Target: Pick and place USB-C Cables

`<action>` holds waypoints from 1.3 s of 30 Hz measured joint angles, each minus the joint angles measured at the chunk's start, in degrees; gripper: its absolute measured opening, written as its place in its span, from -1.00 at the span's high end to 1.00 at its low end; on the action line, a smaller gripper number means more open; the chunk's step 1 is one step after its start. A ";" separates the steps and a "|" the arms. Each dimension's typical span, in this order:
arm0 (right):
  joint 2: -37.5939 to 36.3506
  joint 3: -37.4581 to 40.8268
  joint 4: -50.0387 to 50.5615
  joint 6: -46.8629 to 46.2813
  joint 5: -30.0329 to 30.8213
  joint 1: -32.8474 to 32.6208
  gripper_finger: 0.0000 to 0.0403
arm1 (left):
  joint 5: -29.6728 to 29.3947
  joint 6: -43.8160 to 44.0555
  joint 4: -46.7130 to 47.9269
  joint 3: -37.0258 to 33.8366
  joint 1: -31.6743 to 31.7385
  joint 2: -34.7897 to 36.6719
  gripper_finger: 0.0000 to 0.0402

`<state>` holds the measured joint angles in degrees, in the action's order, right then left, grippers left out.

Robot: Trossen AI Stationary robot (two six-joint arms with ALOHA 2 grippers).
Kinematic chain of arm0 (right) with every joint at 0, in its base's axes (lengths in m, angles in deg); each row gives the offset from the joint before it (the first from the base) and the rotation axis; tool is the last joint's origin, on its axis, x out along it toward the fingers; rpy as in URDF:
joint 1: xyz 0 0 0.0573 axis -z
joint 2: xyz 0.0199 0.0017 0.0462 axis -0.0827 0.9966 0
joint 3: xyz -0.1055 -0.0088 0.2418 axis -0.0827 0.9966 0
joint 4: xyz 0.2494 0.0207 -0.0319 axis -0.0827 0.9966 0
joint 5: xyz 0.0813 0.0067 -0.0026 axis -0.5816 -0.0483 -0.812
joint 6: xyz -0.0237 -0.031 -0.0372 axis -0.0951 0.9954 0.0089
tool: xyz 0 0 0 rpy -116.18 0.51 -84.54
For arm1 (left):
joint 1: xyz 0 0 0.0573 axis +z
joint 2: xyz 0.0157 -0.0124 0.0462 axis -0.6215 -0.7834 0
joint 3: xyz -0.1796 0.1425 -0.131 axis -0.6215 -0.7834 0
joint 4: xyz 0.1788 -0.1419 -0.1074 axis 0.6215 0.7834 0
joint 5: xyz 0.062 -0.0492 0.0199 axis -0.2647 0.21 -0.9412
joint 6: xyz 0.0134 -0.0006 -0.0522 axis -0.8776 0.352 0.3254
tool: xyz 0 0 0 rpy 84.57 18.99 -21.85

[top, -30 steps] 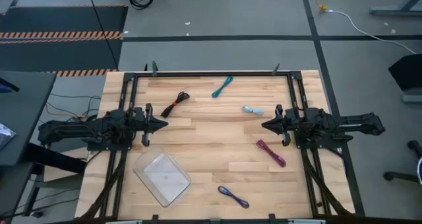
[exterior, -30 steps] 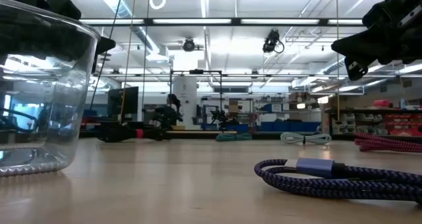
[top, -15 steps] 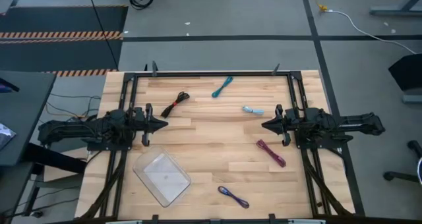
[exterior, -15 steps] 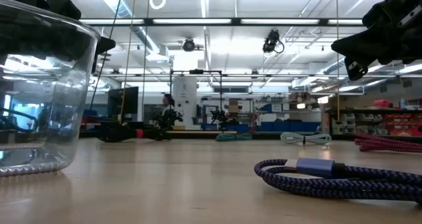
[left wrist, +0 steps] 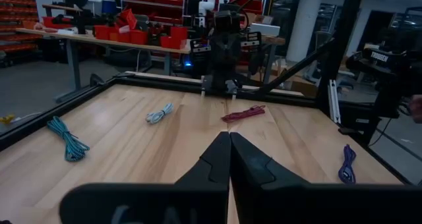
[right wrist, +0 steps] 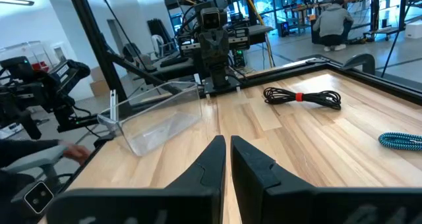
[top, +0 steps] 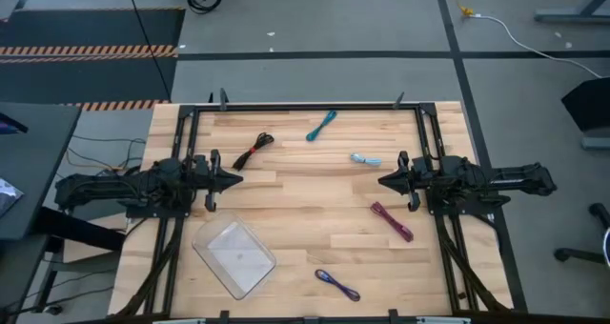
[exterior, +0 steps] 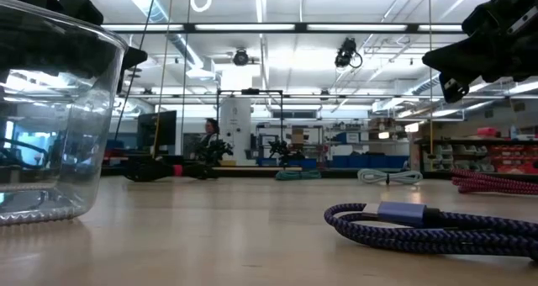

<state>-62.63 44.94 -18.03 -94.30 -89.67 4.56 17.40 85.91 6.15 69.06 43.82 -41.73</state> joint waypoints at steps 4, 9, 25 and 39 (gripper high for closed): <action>0.00 0.00 -0.21 0.01 0.01 0.00 0.85 | 0.01 0.00 -0.01 0.00 0.01 0.00 0.97; 0.00 0.02 -1.51 -0.03 0.01 0.00 0.85 | 0.00 -0.01 0.00 0.00 -0.01 0.00 0.97; 0.00 0.00 -9.91 -8.55 0.01 0.00 0.85 | -2.40 -0.07 -2.43 0.00 0.03 0.02 0.97; 0.00 0.02 -15.15 -8.53 1.72 0.00 0.85 | -3.23 12.21 -11.93 0.00 -0.01 0.00 0.97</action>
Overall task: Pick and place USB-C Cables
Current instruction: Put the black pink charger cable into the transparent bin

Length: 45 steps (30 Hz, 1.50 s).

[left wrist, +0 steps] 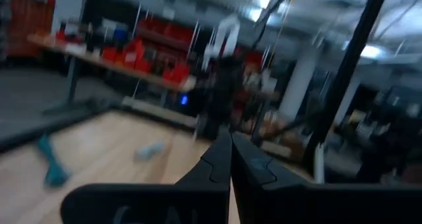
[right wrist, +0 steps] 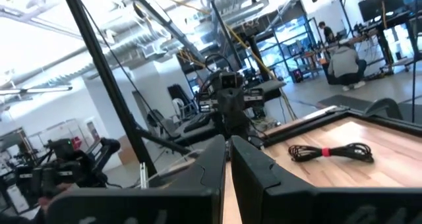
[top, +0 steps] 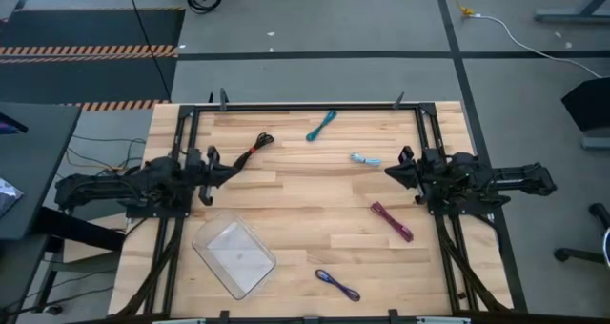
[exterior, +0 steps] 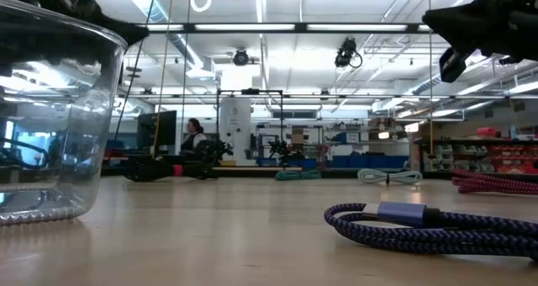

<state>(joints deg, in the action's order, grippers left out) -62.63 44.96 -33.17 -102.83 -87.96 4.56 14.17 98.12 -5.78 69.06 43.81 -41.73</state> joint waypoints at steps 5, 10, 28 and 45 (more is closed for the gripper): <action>0.02 -0.02 -0.13 2.73 2.53 0.00 0.85 | 0.02 2.83 -6.08 0.00 -0.11 0.00 0.97; 0.02 -0.74 -4.95 11.61 4.30 0.00 0.82 | -3.02 -1.29 -9.87 3.35 0.90 -0.07 0.94; 47.16 -50.12 51.58 17.85 22.19 0.00 0.14 | -19.12 -32.93 26.92 39.30 8.32 -29.75 -0.20; 82.72 -61.18 93.43 -21.90 -11.68 -7.14 0.16 | -19.30 -41.18 22.09 39.39 15.80 -32.79 -0.23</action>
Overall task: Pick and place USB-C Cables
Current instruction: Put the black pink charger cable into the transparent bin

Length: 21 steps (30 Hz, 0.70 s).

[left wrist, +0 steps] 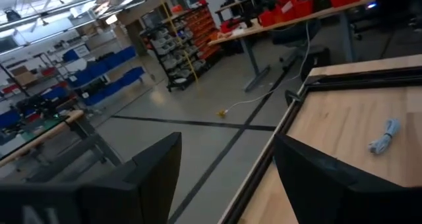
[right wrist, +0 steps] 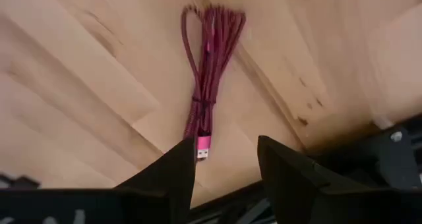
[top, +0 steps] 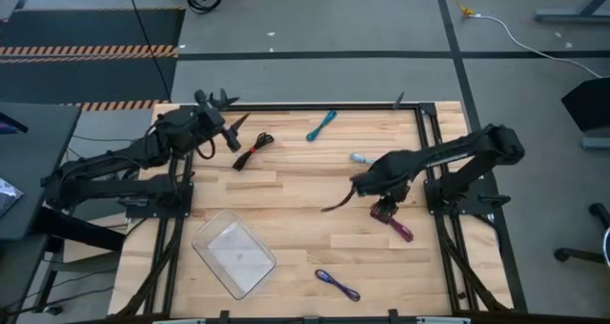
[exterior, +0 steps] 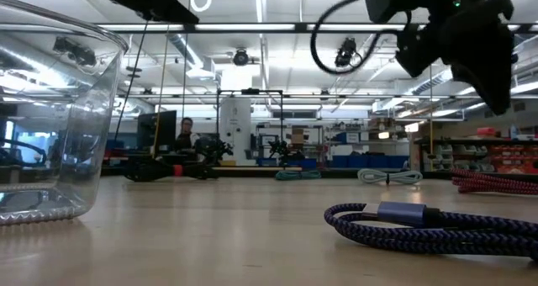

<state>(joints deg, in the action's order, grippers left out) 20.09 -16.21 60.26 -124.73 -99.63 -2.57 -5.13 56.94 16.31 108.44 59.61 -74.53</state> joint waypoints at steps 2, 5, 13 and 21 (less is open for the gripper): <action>1.62 0.00 -0.02 -2.03 0.96 -1.81 0.16 | -0.02 -0.10 0.03 0.00 0.05 0.44 -0.23; 3.52 0.02 -0.64 -5.60 4.72 -4.85 0.16 | 0.01 -0.23 0.11 0.00 -0.06 1.03 -0.23; 10.22 0.04 -3.60 -11.30 9.24 -11.18 0.16 | 1.03 -1.74 -2.37 0.00 -0.19 1.47 -0.23; 16.67 0.07 -6.90 -11.01 8.99 -12.19 0.16 | 4.52 -1.48 -3.67 0.00 -0.19 1.45 -0.23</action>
<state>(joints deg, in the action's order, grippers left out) 36.76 -16.14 53.35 -135.73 -90.64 -14.76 -0.60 55.46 12.65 108.44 59.42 -73.08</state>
